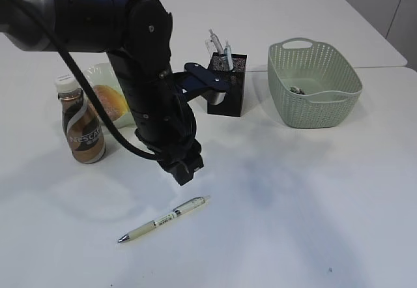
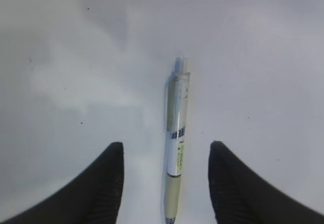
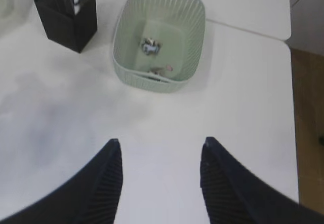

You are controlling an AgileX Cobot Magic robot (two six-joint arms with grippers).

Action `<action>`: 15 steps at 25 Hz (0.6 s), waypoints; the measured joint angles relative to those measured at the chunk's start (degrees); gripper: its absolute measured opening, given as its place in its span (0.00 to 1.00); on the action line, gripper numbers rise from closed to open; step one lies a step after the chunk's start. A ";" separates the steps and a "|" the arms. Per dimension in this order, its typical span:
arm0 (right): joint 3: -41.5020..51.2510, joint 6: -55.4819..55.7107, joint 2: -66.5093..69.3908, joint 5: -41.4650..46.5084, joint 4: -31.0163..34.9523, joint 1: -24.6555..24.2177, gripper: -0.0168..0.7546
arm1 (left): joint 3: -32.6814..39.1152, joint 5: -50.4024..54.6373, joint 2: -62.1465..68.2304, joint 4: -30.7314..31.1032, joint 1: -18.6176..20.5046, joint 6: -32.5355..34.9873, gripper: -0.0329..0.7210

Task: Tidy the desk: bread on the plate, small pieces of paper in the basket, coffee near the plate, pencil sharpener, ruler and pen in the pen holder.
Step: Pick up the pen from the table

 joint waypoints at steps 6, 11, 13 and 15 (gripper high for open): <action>13.90 5.20 0.58 -7.68 -2.10 0.00 0.54 | 0.00 -1.04 0.00 -0.21 0.00 0.00 0.55; 18.48 8.49 0.58 -10.78 -2.24 0.00 0.54 | 0.00 -1.52 0.00 -1.21 -0.08 0.00 0.55; 19.39 9.11 0.58 -11.62 -2.24 0.00 0.54 | 0.00 -1.83 0.00 -1.46 -0.34 0.00 0.55; 20.55 9.53 0.58 -12.80 -2.24 0.00 0.54 | 0.00 -2.06 0.00 -1.58 -0.59 -0.12 0.55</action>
